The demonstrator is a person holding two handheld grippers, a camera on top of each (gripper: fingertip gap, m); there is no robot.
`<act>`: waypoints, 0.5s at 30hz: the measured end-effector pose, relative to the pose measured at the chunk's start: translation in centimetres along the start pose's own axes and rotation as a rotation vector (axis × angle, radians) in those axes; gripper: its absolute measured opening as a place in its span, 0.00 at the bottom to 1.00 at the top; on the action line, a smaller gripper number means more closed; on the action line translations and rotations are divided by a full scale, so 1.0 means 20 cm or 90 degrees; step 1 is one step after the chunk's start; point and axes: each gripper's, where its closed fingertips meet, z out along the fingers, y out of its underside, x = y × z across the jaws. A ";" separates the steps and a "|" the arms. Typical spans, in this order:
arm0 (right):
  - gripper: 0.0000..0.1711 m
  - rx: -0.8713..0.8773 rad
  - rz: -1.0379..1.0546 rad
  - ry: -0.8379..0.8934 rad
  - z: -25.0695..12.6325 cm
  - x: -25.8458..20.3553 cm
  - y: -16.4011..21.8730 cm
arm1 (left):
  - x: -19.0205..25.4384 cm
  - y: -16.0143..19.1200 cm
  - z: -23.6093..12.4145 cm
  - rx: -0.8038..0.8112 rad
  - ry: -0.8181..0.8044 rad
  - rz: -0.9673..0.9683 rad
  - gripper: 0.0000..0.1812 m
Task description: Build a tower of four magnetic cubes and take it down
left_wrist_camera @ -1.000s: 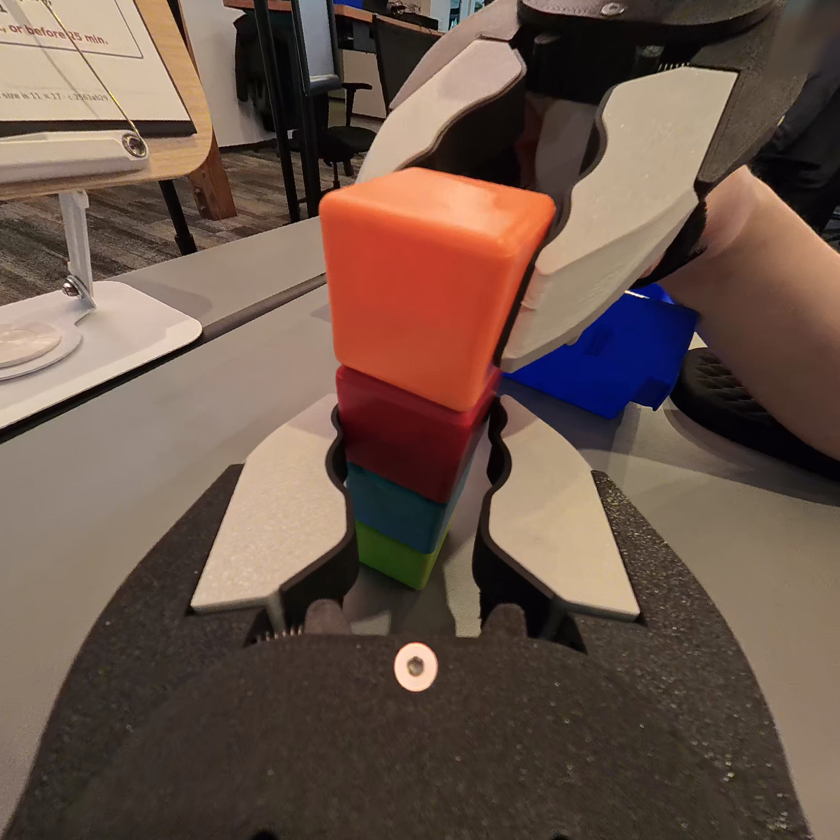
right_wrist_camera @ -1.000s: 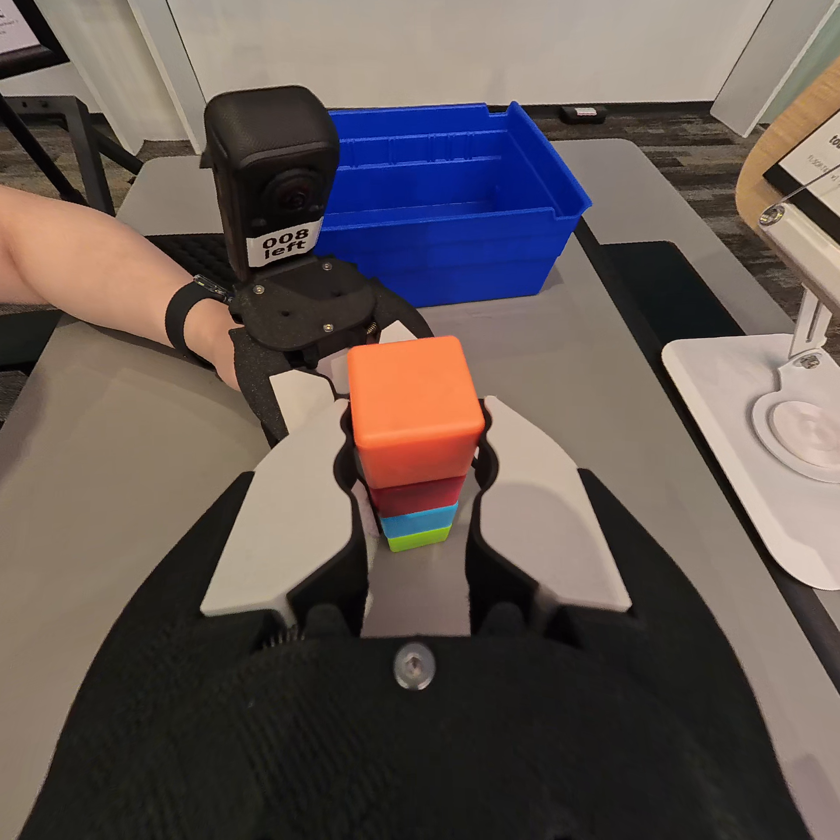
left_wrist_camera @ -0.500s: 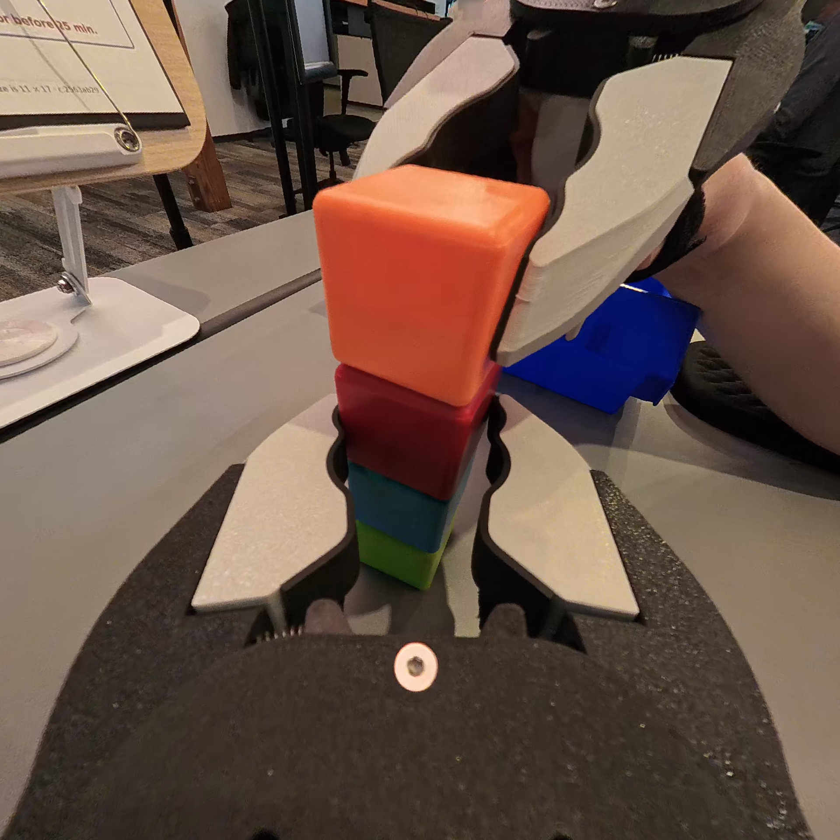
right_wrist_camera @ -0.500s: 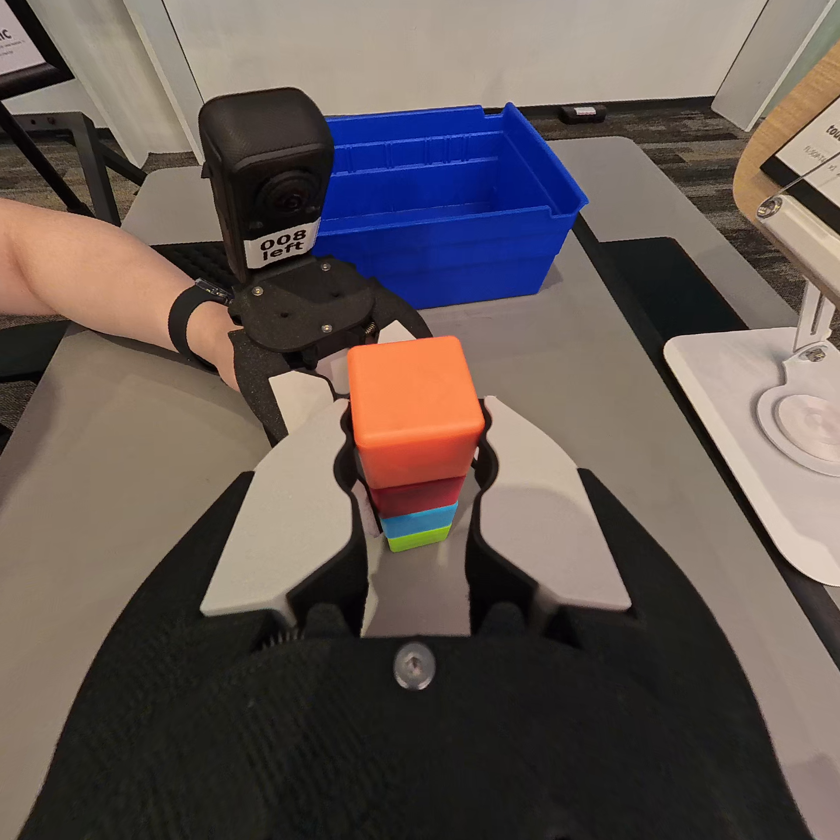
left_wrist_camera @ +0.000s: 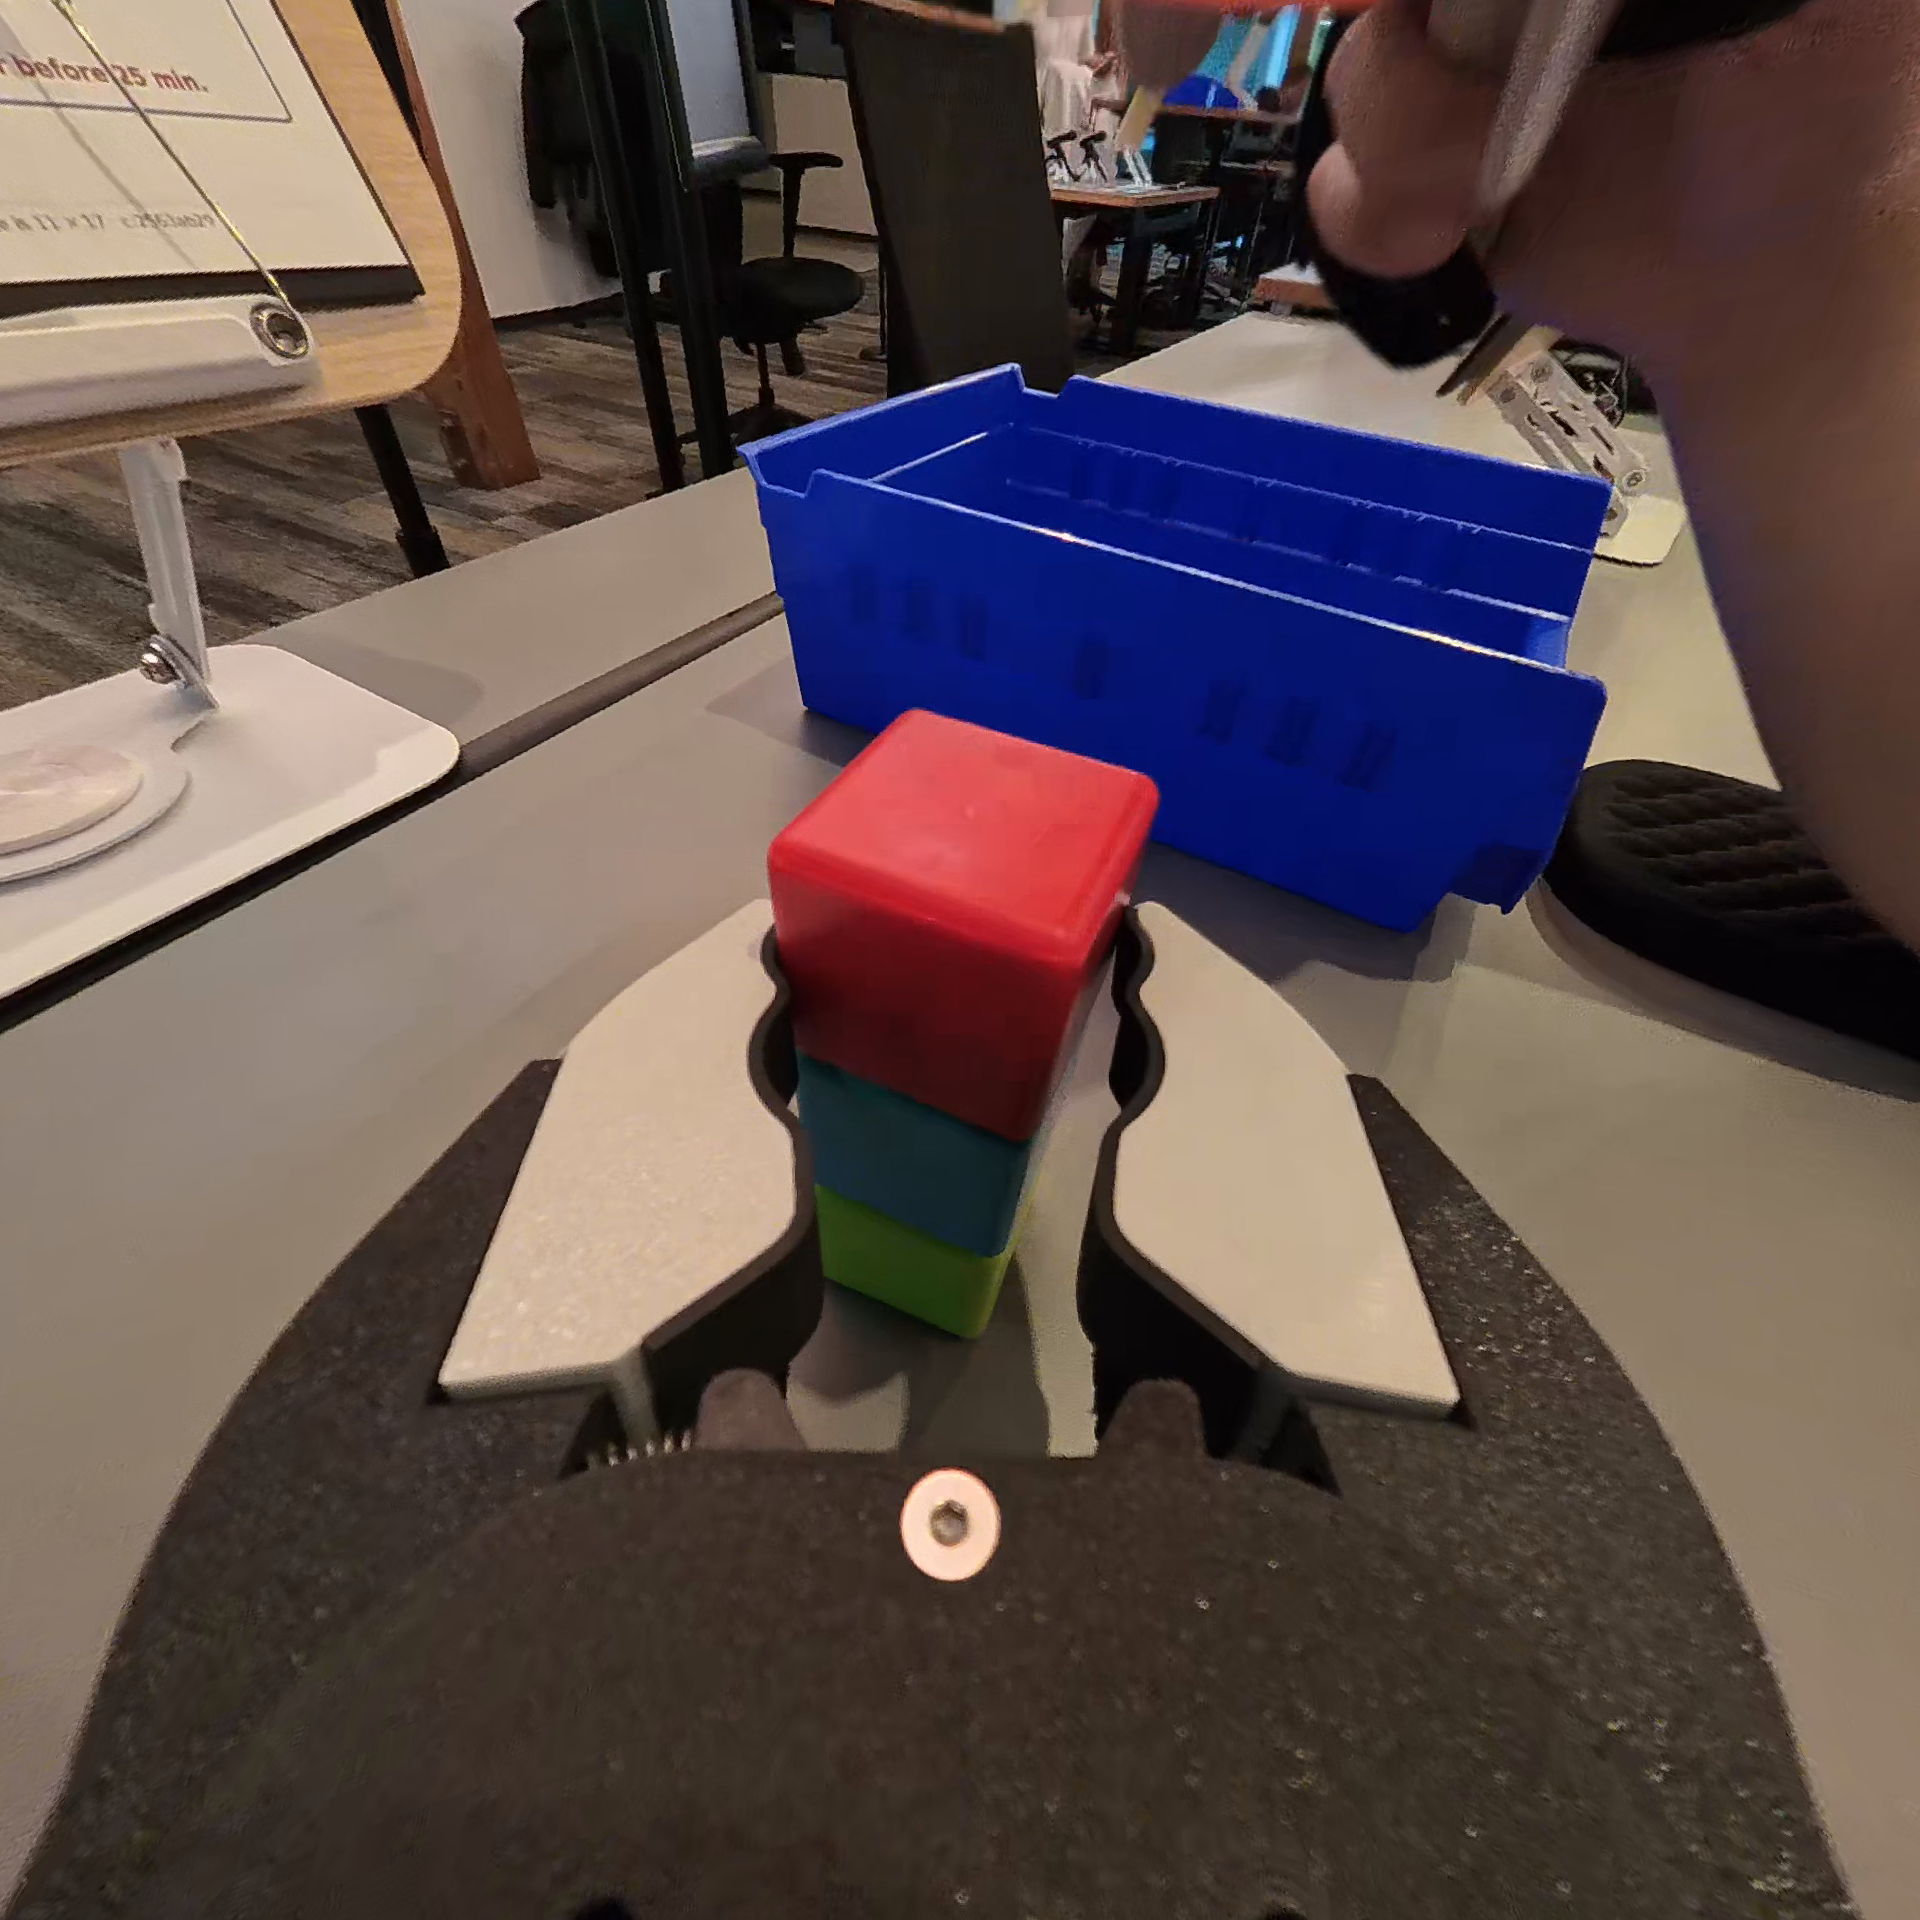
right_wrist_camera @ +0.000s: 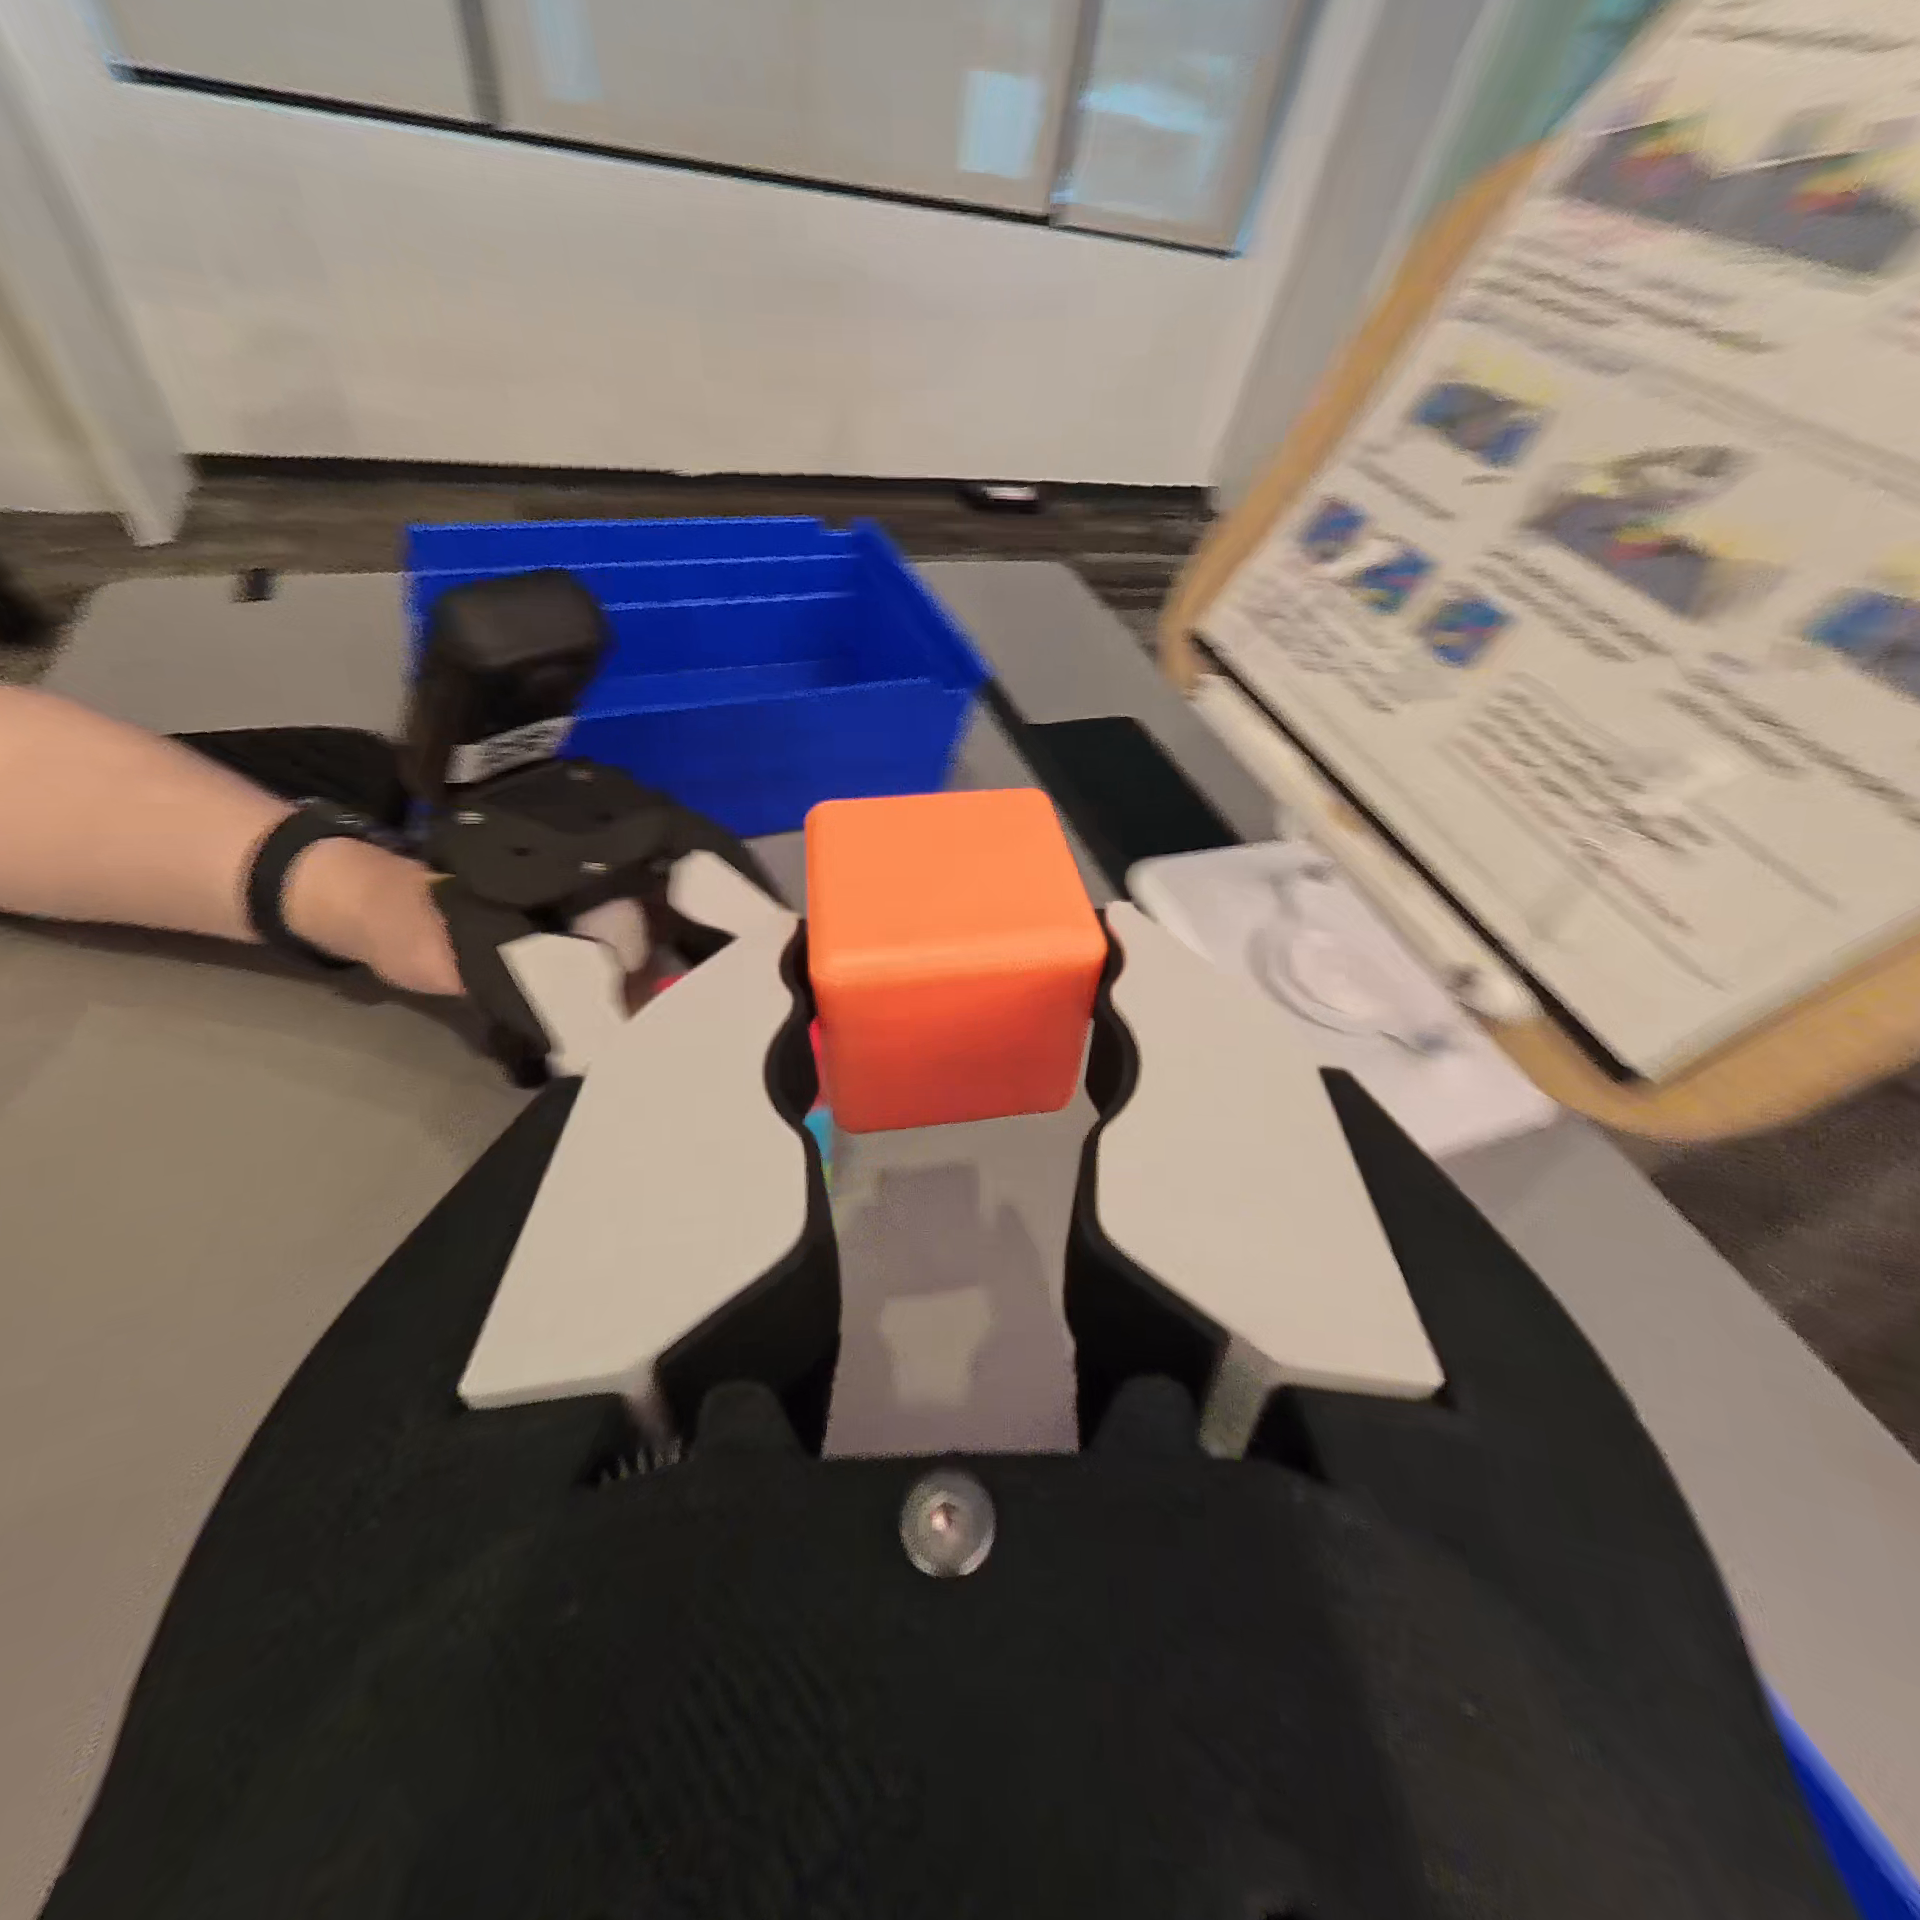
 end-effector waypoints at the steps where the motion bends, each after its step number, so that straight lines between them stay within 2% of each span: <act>1: 0.30 0.005 0.010 0.046 -0.08 0.09 0.01 | 0.00 0.00 0.00 0.001 0.001 -0.002 0.32; 3: 0.30 0.003 0.072 0.120 -0.23 0.28 0.12 | 0.00 0.00 0.00 0.001 0.004 -0.004 0.32; 7: 0.30 -0.097 0.201 0.280 -0.42 0.63 0.58 | 0.00 0.00 0.00 0.001 0.003 0.000 0.32; 11: 0.30 -0.196 0.266 0.272 -0.34 0.68 0.94 | 0.00 0.00 0.00 -0.001 0.007 -0.004 0.32; 15: 0.30 -0.327 0.244 0.284 -0.28 0.66 1.16 | 0.01 0.00 0.01 -0.010 0.018 -0.017 0.32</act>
